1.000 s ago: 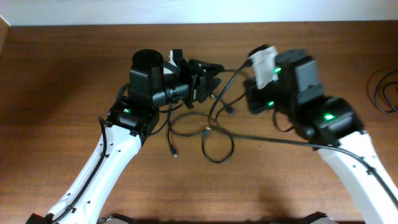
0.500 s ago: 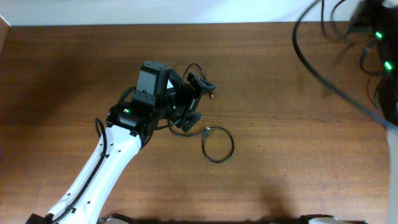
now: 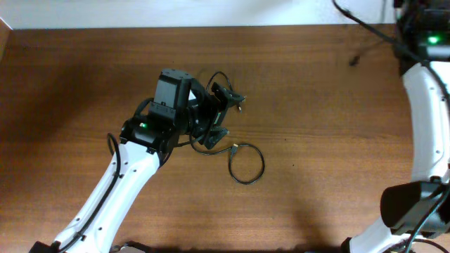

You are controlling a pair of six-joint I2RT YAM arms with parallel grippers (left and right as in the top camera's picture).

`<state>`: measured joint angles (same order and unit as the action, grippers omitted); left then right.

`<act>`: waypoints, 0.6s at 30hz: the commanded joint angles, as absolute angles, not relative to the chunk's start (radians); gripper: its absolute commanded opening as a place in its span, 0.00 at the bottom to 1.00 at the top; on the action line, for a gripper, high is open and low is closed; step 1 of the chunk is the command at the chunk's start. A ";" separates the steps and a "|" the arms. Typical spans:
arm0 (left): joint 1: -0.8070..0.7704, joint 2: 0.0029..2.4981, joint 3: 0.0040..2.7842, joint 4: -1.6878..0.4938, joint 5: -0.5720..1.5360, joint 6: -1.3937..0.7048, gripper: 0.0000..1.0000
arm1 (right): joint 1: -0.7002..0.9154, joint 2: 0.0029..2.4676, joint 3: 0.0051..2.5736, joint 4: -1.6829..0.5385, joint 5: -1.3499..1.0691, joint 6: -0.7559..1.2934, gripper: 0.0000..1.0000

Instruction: Untangle cables

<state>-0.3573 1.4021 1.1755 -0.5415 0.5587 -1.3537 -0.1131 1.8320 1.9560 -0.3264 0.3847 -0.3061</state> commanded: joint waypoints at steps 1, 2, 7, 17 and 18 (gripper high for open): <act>-0.357 1.388 1.179 -0.544 0.548 -1.341 0.99 | -0.160 1.882 1.967 -0.415 0.271 -0.243 0.04; -0.357 1.388 1.179 -0.544 0.548 -1.341 0.99 | -0.164 1.895 1.967 -0.442 0.259 -0.242 0.04; -0.357 1.388 1.179 -0.544 0.548 -1.341 0.99 | -0.164 1.927 1.966 -0.507 0.019 -0.185 0.04; -0.357 1.388 1.179 -0.544 0.548 -1.341 0.99 | -0.166 2.140 1.966 -0.465 -0.027 -0.017 0.04; -0.357 1.388 1.179 -0.544 0.548 -1.341 0.99 | -0.166 2.174 1.966 -0.457 -0.013 0.024 0.04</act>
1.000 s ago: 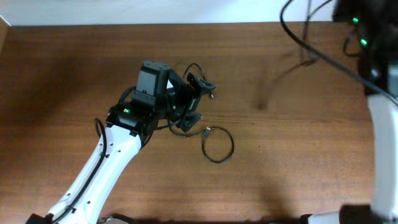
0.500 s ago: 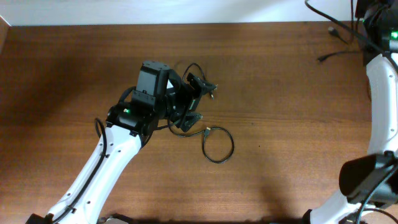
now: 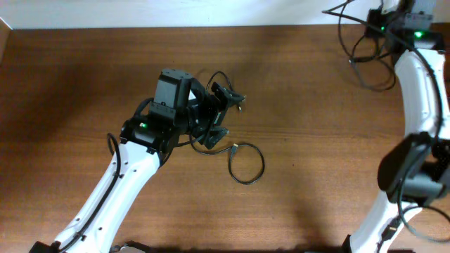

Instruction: Untangle cables

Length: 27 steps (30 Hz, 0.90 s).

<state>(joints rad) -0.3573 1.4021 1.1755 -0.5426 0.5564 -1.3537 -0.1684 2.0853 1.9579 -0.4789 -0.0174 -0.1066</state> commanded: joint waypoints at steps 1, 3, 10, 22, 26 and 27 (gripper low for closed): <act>-0.357 1.388 1.179 -0.545 0.548 -1.341 0.99 | -0.166 2.197 1.966 -0.453 -0.004 0.048 0.04; -0.357 1.388 1.179 -0.544 0.548 -1.341 0.99 | -0.166 2.278 1.966 -0.437 0.005 0.096 0.04; -0.357 1.388 1.179 -0.544 0.548 -1.341 0.99 | -0.167 2.387 1.966 -0.459 0.041 0.174 0.33; -0.357 1.388 1.179 -0.544 0.548 -1.341 0.99 | -0.176 2.082 2.037 -0.698 0.076 0.162 0.99; -0.357 1.388 1.179 -0.545 0.548 -1.341 0.99 | -0.176 1.818 2.038 -0.704 0.075 0.139 0.98; -0.357 1.388 1.179 -0.544 0.548 -1.341 0.99 | -0.176 1.752 2.038 -0.713 0.075 0.139 0.98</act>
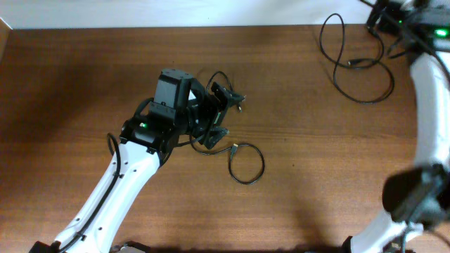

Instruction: Untangle cables

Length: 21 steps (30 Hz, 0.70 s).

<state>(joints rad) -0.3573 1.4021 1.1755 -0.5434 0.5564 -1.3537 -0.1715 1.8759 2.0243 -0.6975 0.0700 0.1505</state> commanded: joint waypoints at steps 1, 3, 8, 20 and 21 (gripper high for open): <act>-0.357 1.388 1.179 -0.545 0.548 -1.341 0.99 | -0.176 1.695 2.038 -0.719 0.075 0.139 0.99; -0.357 1.388 1.179 -0.544 0.548 -1.341 0.99 | -0.176 1.585 2.038 -0.748 0.043 0.139 0.99; -0.357 1.388 1.179 -0.544 0.548 -1.341 0.99 | -0.176 1.400 2.038 -0.971 0.033 0.205 0.99; -0.357 1.388 1.179 -0.544 0.548 -1.341 0.99 | -0.176 1.189 2.036 -1.659 -0.122 0.315 0.99; -0.357 1.388 1.179 -0.544 0.548 -1.341 0.99 | -0.176 1.168 2.033 -1.686 -0.123 0.316 0.99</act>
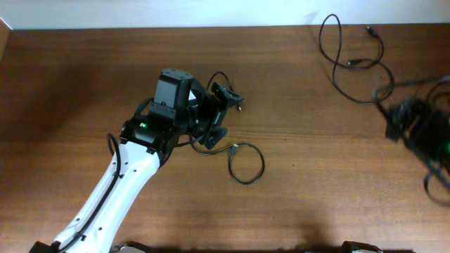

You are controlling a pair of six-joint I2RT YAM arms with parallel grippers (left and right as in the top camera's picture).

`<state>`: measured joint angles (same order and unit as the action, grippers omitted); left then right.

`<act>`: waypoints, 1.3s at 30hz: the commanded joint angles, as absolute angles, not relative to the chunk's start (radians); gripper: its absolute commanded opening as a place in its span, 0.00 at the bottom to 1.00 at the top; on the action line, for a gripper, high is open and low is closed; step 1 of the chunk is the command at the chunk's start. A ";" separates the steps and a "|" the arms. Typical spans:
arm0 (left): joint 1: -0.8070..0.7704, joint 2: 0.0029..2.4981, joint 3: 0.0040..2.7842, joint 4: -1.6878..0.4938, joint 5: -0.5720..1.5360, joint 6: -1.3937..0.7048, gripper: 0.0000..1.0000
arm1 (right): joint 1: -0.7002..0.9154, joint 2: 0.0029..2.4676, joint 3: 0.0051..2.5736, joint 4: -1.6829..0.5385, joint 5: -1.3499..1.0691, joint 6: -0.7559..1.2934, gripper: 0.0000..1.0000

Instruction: Untangle cables

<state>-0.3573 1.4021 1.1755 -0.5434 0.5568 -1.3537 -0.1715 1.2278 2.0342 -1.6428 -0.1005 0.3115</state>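
One thin black cable (246, 164) lies in a loop at mid-table, its upper part running in among the fingers of my left gripper (222, 114). That gripper's fingers stand apart, open, with a small plug (241, 102) beside the upper finger. A second black cable (351, 63) is spread in loose curves at the far right of the table. My right gripper (402, 124) is blurred, just below and right of that cable; its jaws cannot be made out.
The brown wooden table (84, 77) ends at a white wall along the top edge. My white left arm (119, 183) crosses the lower left. The right arm's own dark wiring (436, 183) hangs at the right edge.
My right gripper was at the table's top right corner, at the second cable's upper end; now it is lower, near the right edge. That cable lies loose on the table. The left arm is unmoved.
The right arm stood at the far right edge with little cable visible. Then its gripper was at the top right corner with a bunched cable beneath it, then the cable hung spread out from there. Now the cable lies flat and the gripper is lower. The left gripper never moved.
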 commanded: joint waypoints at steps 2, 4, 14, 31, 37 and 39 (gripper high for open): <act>-0.357 1.388 1.179 -0.545 0.548 -1.341 0.99 | -0.176 1.109 2.003 -1.699 -0.157 0.294 0.99; -0.357 1.388 1.179 -0.544 0.548 -1.341 0.99 | -0.176 1.032 1.949 -1.699 -0.171 0.293 0.99; -0.357 1.388 1.179 -0.545 0.548 -1.341 0.99 | -0.176 0.601 1.359 -1.699 -0.344 0.294 0.99; -0.357 1.388 1.179 -0.544 0.548 -1.341 0.99 | -0.176 0.289 1.311 -1.699 -0.517 0.293 0.99; -0.357 1.388 1.179 -0.545 0.548 -1.341 0.99 | -0.176 0.287 1.311 -1.699 -0.511 0.293 0.99; -0.357 1.388 1.179 -0.544 0.548 -1.341 0.99 | -0.176 0.287 1.311 -1.699 -0.511 0.293 0.99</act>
